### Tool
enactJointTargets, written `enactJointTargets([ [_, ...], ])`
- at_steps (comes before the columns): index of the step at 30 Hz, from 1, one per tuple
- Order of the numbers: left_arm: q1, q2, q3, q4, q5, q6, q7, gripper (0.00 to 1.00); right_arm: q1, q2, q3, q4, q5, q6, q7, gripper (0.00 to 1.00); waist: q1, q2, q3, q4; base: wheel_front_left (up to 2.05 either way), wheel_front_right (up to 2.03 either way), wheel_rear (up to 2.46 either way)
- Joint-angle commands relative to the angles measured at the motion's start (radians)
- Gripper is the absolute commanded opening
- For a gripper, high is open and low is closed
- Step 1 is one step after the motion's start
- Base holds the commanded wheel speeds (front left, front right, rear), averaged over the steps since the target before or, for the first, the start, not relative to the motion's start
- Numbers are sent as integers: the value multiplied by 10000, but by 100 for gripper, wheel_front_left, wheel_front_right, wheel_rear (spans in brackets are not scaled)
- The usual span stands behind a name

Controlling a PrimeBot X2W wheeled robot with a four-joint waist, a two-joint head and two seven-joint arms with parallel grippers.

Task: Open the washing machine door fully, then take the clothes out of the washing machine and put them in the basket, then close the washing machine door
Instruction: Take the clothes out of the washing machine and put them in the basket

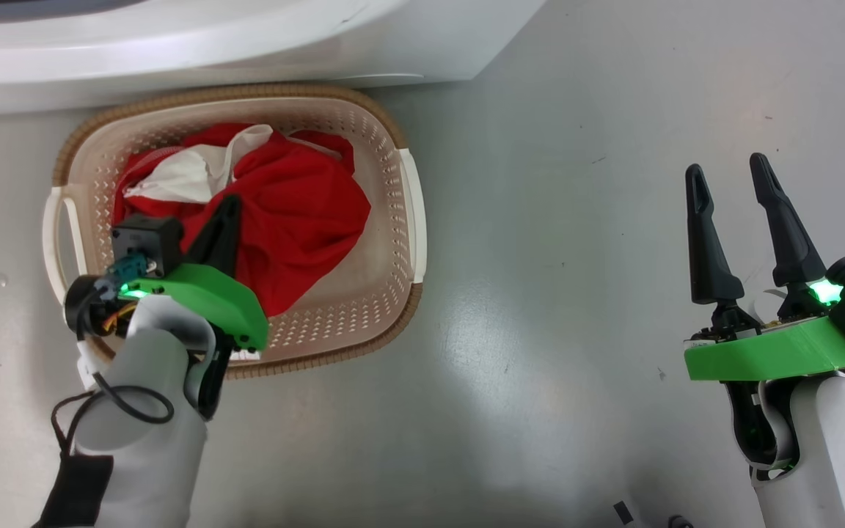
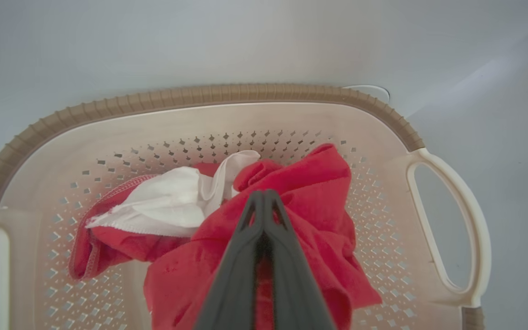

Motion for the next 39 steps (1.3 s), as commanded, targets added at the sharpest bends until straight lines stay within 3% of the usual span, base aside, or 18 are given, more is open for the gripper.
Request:
enactJointTargets([
  [1,25,412,176,65,-127,-55,-53,0,54,24,229,-249,74,65,-63,100,0,-1,28,-17,0,0,0],
  [2,-23,410,172,147,-154,-55,-53,0,53,24,223,-243,74,65,-63,100,0,-1,22,-20,0,0,0],
  [4,-93,415,140,262,-187,-55,-53,27,47,24,213,-222,75,65,-63,100,0,-1,-2,-22,0,0,0],
  [5,-111,420,139,310,-204,-55,-53,45,39,24,207,-209,76,65,-63,100,0,-1,-23,-22,0,0,0],
  [6,-122,421,136,346,-224,-55,-53,77,30,24,202,-194,78,65,-63,100,0,-1,-49,-20,0,0,0],
  [7,-123,426,131,369,-241,-55,-53,95,20,24,199,-176,81,65,-63,100,0,-1,-80,-18,0,0,0],
  [9,-110,432,143,384,-267,-55,-53,100,14,24,196,-155,84,65,-63,100,0,-1,-128,-13,0,0,0],
  [28,1367,639,1163,-1042,-56,-55,-53,100,212,24,341,348,227,65,-63,100,0,-1,-1889,52,0,0,0],
  [39,2319,485,1793,-2236,173,-55,-53,100,572,24,339,573,132,65,-63,100,0,-1,-2969,140,0,0,0],
])
